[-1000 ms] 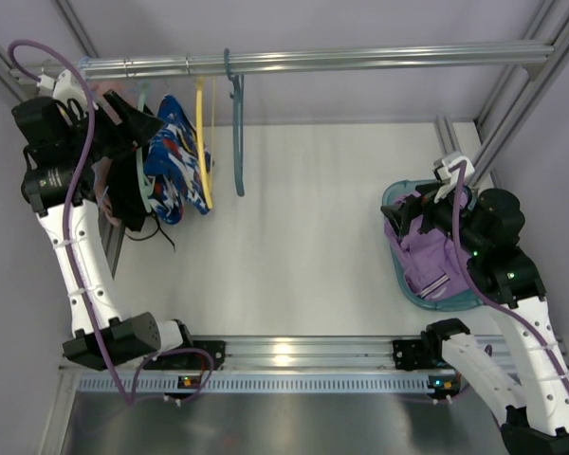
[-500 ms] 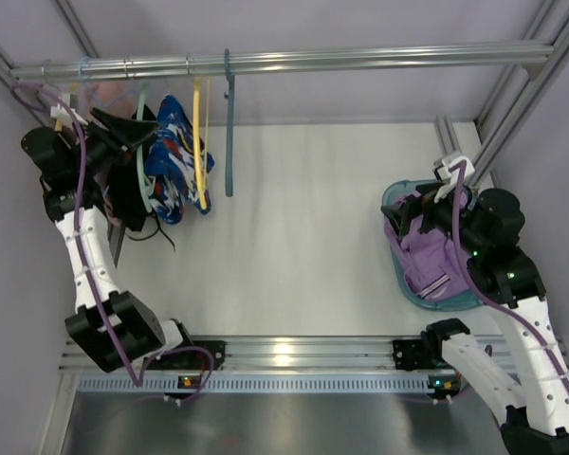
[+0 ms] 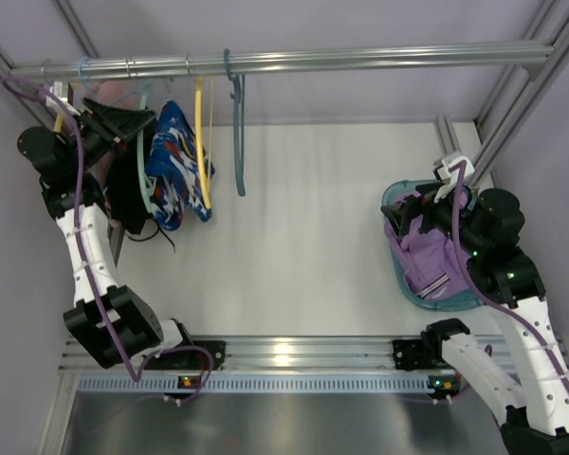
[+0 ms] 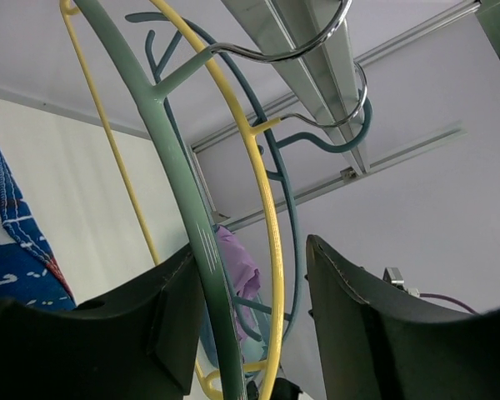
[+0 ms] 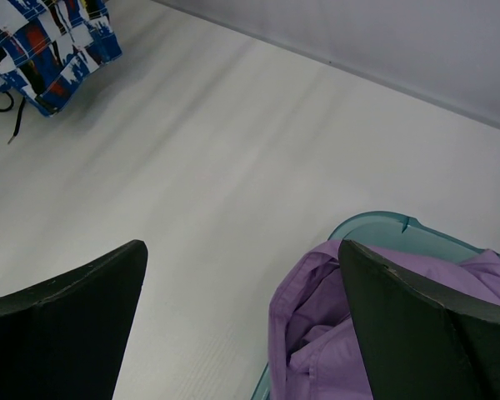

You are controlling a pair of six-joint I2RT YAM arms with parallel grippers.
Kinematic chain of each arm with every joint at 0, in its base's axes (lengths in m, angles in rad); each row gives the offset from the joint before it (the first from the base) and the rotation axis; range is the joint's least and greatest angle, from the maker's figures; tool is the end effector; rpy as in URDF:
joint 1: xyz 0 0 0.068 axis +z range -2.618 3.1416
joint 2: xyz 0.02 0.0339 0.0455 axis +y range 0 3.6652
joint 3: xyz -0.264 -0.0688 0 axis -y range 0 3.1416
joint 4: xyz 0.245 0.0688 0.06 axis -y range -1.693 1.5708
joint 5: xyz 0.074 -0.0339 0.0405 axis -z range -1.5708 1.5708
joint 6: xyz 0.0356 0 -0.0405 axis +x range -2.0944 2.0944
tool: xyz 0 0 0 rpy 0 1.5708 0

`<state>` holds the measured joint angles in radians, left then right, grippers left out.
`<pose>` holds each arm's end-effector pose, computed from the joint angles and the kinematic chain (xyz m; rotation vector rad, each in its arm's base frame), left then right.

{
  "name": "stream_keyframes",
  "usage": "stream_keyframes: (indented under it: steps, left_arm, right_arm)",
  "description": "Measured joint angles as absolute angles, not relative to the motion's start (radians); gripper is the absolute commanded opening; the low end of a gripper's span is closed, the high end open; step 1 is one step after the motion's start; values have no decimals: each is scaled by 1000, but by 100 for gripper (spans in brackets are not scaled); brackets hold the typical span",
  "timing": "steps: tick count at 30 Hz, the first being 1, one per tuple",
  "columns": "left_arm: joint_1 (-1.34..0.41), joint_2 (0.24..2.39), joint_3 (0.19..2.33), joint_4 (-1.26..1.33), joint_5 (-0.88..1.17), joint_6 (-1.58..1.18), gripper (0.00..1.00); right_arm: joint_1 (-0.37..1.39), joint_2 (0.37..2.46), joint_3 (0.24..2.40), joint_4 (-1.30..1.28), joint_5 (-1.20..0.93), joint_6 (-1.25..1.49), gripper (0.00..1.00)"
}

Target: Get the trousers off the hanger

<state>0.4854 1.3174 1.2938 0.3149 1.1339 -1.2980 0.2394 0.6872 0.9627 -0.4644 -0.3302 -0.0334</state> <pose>0.2675 0.1047 0.4489 -0.2939 1.5792 -1.3621 0.1344 0.0447 0.3851 -0.4778 1.7043 0.4397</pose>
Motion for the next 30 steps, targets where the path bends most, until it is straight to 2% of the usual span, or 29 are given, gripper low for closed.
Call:
stream_keyframes:
  steps: [7,12,14,17,18,19,30]
  left_arm:
    - [465,1335,1289,347,1129,-1320,52]
    - [439,1343,1277,368,1112,-1322,42]
    - [434,1351,1276,377,1110,-1322,35]
    - [430,1362,1271,398,1111,-1321,14]
    - [429,1364,1271,395,1114,-1338,3]
    - [428,1365,1269,382,1122,-1357,1]
    - [422,1391,1250,441,1105,-1308,0]
  right_arm:
    - [240,687,963,-464,-330,-33,99]
    - [239,691,963,-464,-330,-33,99]
    - [240,695,963,-464,-330,-33,99]
    - [240,701,963,-464,-330,-33,99]
    - [239,703,963,-464,-330,-33,100]
    - [240,704,963,-464,-330,-33,99]
    - [239,705,963,-464,-330,-34,99]
